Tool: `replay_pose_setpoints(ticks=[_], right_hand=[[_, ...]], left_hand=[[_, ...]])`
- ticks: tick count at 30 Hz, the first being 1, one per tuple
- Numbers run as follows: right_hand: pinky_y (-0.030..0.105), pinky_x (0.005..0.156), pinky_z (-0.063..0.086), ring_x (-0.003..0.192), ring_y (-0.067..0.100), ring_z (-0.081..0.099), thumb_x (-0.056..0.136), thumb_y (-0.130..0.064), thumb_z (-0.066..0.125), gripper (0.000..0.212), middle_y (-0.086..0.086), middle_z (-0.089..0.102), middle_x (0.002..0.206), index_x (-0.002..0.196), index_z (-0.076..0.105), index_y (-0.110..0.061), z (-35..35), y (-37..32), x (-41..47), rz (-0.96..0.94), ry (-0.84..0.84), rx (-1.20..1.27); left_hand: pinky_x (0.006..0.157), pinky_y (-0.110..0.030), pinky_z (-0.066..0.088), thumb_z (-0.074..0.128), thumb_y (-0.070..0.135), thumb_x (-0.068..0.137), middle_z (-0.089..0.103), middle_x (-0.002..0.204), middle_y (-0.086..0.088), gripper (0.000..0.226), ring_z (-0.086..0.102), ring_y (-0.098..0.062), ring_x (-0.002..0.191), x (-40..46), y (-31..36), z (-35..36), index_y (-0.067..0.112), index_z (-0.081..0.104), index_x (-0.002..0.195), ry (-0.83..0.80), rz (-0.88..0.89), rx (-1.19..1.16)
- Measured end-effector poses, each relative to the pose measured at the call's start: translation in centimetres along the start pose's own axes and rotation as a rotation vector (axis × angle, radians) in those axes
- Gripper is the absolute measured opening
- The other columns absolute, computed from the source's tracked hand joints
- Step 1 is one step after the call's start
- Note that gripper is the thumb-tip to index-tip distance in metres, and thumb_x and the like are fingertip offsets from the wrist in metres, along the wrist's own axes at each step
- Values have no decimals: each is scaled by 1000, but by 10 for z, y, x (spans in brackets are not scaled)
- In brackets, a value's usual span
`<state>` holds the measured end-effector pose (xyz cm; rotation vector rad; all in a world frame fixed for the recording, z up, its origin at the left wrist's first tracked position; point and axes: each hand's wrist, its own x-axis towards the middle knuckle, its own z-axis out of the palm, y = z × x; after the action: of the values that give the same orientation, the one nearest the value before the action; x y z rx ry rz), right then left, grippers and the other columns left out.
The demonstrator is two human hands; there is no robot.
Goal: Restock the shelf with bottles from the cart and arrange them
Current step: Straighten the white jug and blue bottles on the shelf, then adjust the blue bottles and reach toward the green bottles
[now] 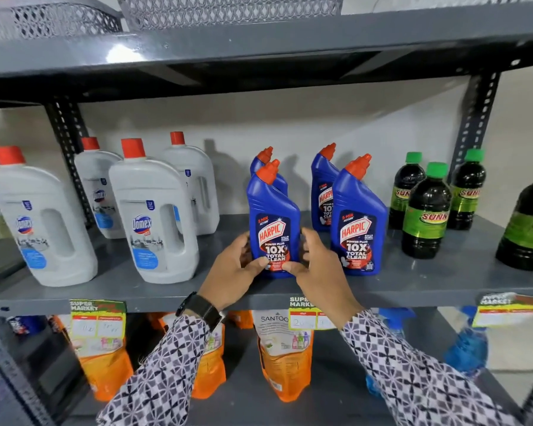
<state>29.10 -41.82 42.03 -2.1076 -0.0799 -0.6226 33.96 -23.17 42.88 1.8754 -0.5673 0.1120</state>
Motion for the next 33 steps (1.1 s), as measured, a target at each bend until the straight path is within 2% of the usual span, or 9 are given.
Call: replay_pose_setpoints(ticks=[3, 6, 9, 13, 16, 20, 27, 30, 33], right_hand=[[6, 85, 48, 113, -4, 61, 93, -20, 79, 71, -20, 60, 125, 153, 44, -32, -13, 6, -22, -49, 74, -18], [18, 83, 60, 104, 4, 70, 91, -13, 78, 47, -9, 70, 115, 132, 61, -25, -49, 21, -42, -158, 460, -30], [34, 85, 59, 106, 12, 61, 87, -7, 81, 54, -4, 60, 120, 134, 57, -20, -88, 38, -38, -84, 575, -30], [7, 84, 51, 104, -16, 62, 87, -7, 83, 67, -20, 61, 117, 143, 51, -22, -118, 50, -14, 70, 176, 64], [29, 97, 60, 106, -5, 69, 87, -6, 83, 60, -9, 71, 119, 139, 56, -16, -127, 61, -3, 89, 51, 74], [44, 101, 59, 116, 24, 71, 86, -4, 83, 62, 8, 73, 129, 141, 55, -13, -133, 65, 1, 68, 31, 100], [27, 91, 62, 99, -4, 67, 91, -7, 79, 60, -7, 68, 119, 144, 51, -17, -136, 67, -1, 48, -3, 108], [26, 95, 60, 105, 1, 67, 93, -11, 78, 67, -8, 64, 124, 152, 46, -19, -139, 69, -6, 30, -39, 124], [24, 94, 57, 108, -3, 66, 93, -13, 77, 61, -10, 66, 122, 147, 53, -26, -155, 85, -15, -63, 230, 77]], left_hand=[[91, -17, 56, 70, 15, 92, 66, 131, 15, 63, 65, 1, 116, -17, 7, 6, 33, 46, 148, 279, 48, -67], [82, -31, 63, 63, 12, 94, 76, 106, 9, 40, 73, -8, 94, -39, 18, 27, 35, 66, 126, 601, 128, -91], [84, -36, 64, 62, 21, 95, 79, 104, 11, 32, 76, -6, 90, -39, 43, 67, 34, 71, 122, 360, 146, -94], [95, -2, 46, 58, 26, 100, 48, 142, 26, 66, 52, 8, 124, -8, 69, 109, 31, 29, 158, -34, 79, 72], [106, -22, 50, 61, 20, 99, 59, 140, 17, 66, 59, 8, 121, 13, 75, 120, 29, 31, 157, -132, 19, 26], [85, -4, 54, 67, 21, 96, 66, 112, 23, 50, 60, 31, 89, 21, 68, 127, 23, 51, 143, -68, -28, 30], [69, 6, 46, 69, 22, 94, 62, 107, 31, 52, 60, 28, 98, 15, 65, 134, 24, 51, 142, 4, -37, 43], [72, 3, 50, 70, 24, 93, 62, 113, 31, 58, 62, 25, 100, 7, 70, 133, 27, 47, 146, 12, -36, -26], [74, -8, 55, 69, 22, 93, 67, 120, 20, 51, 67, 9, 102, -12, 76, 141, 32, 54, 141, 373, 17, -63]])
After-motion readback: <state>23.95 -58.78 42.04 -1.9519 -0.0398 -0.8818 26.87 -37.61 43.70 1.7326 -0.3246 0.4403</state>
